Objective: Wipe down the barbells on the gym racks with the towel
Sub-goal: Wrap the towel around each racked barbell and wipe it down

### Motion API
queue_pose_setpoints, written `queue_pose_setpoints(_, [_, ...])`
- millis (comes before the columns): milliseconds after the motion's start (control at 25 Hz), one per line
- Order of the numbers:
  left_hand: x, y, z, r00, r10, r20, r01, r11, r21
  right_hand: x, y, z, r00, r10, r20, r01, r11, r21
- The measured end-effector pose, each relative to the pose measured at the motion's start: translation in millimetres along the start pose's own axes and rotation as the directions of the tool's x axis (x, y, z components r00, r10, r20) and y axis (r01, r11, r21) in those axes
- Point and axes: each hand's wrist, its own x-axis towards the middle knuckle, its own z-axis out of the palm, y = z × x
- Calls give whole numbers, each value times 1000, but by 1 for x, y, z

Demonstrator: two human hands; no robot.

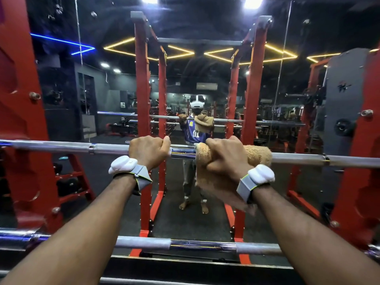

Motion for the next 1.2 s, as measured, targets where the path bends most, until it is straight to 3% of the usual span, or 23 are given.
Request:
queue_pose_setpoints(600, [0,-1,3,1000,4,-23,-4,1000,-5,8,-3,-11,993,58,103,-60,998,10])
queue_pose_setpoints(800, [2,0,2,1000,-17,-4,17,1000,-17,22,-20,-11,984,77,162,-98,987,125])
queue_pose_setpoints(880, [1,0,3,1000,-17,-13,17,1000,-22,25,-28,-7,993,34,111,-46,993,106])
queue_pose_setpoints(960, [1,-3,3,1000,-11,-20,10,1000,-8,22,-38,3,998,-28,-50,25,998,-55])
queue_pose_setpoints(1040, [-1,-3,2,1000,-7,-20,7,1000,-10,16,-45,11,990,-9,-139,-12,989,-148])
queue_pose_setpoints(1120, [0,0,2,1000,-19,-20,19,1000,-13,22,-46,8,995,18,-102,-24,998,-49])
queue_pose_setpoints(1200, [1,0,1,999,-25,-20,25,1000,-16,32,-44,-4,999,19,48,-25,992,123])
